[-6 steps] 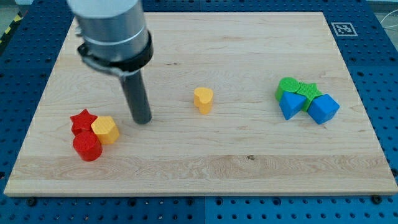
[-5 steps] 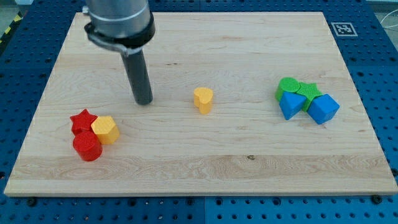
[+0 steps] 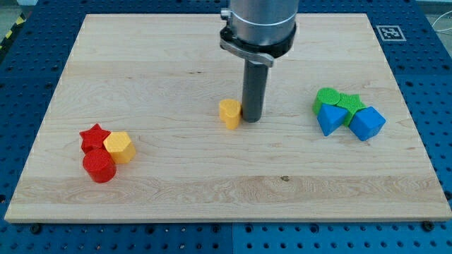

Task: Push the yellow heart to the yellow hexagon

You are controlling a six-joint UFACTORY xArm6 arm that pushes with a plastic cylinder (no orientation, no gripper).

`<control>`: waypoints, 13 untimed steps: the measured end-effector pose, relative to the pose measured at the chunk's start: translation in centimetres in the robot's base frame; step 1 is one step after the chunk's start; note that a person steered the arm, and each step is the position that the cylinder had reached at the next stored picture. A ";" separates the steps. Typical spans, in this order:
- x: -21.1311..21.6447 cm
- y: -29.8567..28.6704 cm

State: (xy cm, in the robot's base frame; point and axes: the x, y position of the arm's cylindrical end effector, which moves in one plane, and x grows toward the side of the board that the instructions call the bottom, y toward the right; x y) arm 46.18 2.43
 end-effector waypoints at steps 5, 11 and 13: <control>2.7 -6.2; 4.1 -11.7; 4.1 -12.9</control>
State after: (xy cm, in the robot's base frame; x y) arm 50.28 -10.46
